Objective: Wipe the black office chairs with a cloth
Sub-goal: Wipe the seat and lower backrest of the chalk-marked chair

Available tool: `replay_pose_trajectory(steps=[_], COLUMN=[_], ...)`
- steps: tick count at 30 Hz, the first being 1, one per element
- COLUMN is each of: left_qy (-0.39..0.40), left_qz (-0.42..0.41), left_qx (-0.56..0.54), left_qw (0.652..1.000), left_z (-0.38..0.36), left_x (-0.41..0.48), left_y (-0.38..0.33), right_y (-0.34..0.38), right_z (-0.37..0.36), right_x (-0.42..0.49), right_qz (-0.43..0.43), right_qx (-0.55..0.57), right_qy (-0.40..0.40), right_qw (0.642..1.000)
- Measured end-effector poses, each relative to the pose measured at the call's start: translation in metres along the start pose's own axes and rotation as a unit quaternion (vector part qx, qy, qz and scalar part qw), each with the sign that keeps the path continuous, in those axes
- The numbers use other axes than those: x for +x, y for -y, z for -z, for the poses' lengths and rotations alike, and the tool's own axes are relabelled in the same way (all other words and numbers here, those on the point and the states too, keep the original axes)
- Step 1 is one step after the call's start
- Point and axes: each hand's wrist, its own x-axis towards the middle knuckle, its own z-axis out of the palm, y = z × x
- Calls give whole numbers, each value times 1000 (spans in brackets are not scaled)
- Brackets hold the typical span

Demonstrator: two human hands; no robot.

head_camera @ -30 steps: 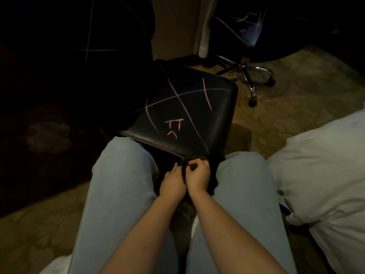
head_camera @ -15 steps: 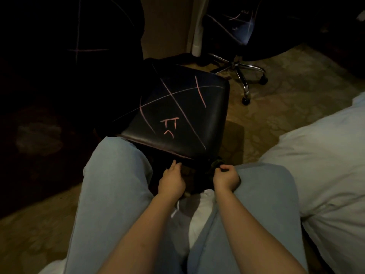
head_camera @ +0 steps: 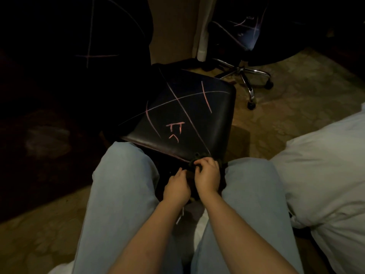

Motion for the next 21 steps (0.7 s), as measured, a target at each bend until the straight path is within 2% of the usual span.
replay_pose_trajectory(steps=[2, 5, 10, 14, 19, 21], left_qy=[3, 1, 1, -13, -19, -10], left_qz=[0, -6, -1, -5, 6, 9], left_qx=[-3, -6, -12, -15, -6, -2], left_qw=[1000, 1000, 1000, 1000, 1000, 1000], left_z=[-2, -5, -2, -1, 3, 3], left_x=[2, 4, 2, 3, 3, 1], left_y=[1, 1, 3, 7, 9, 8], right_y=[-4, -12, -36, -55, -26, -16], right_z=[-3, 2, 18, 30, 15, 10], right_x=[-2, -2, 6, 12, 3, 1], right_qz=[43, 43, -35, -152, -42, -40], right_qx=[-9, -27, -33, -3, -1, -16], right_qy=[17, 15, -7, -2, 2, 4], right_qw=[999, 999, 999, 988, 999, 999])
